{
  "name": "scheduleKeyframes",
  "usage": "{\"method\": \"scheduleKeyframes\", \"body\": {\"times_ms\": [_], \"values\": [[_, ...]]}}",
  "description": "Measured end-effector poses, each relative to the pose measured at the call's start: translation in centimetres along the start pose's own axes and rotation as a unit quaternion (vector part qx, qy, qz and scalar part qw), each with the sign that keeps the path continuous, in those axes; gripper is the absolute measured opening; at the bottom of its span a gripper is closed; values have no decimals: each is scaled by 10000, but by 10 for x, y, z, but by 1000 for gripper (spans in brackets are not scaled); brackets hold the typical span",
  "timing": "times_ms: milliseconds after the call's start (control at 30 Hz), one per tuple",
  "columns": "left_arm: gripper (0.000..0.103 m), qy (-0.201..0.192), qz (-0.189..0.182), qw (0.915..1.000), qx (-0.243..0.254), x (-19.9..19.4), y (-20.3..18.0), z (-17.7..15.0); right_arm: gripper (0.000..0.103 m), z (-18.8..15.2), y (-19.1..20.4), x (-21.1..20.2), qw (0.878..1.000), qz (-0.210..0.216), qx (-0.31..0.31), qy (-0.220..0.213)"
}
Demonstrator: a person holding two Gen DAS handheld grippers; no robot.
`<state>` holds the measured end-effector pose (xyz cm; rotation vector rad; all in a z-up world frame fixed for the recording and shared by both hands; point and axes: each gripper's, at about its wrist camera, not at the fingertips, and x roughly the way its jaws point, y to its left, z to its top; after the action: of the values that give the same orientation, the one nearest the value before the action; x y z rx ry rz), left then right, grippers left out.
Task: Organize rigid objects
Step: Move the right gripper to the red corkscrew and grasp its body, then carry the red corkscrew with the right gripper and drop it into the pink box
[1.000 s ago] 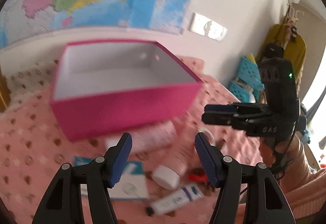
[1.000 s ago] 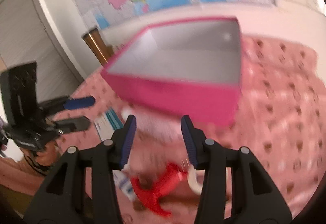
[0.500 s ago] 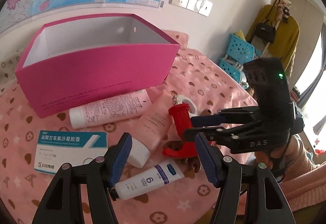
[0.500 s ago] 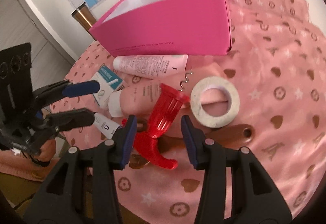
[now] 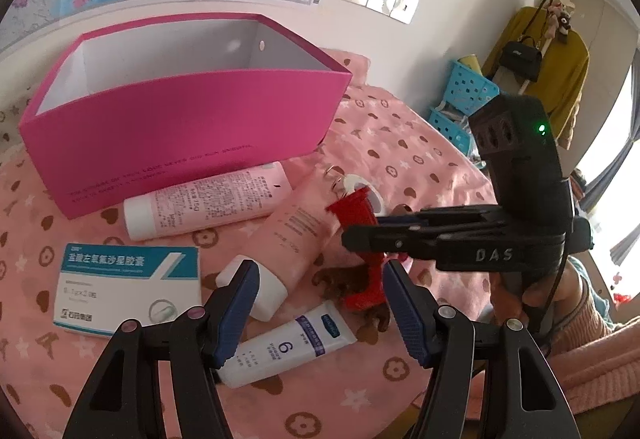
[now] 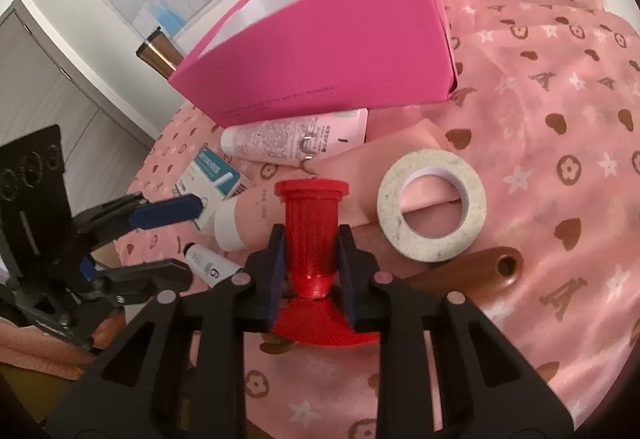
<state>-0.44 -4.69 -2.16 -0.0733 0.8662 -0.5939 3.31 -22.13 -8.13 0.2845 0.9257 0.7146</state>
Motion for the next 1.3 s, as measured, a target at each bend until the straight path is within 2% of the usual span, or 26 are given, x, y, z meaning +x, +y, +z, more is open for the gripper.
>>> {"method": "scheduleKeyframes", "body": {"times_ms": [367,533,700,833,1000,1100,1300], "values": [[66,35,-400,9992,-13,3,-4,6,27,19,11,-33,9982,363,-25,-476],[62,-8,-391,9992,75,7,-8,17,27,39,19,-37,9964,465,-54,-702],[43,-172,-336,9993,-15,8,0,39,27,63,28,-37,9940,622,-150,-882],[32,-382,-204,9991,-20,3,7,61,27,83,33,-37,9924,646,-230,-1024],[28,-648,3,9978,125,-7,9,88,27,109,36,-35,9902,709,-225,-1185],[28,-663,235,9974,163,-7,12,104,27,126,38,-33,9889,709,-199,-1293],[27,-689,343,9970,91,-6,26,128,27,150,28,-23,9883,725,61,-1344]]}}
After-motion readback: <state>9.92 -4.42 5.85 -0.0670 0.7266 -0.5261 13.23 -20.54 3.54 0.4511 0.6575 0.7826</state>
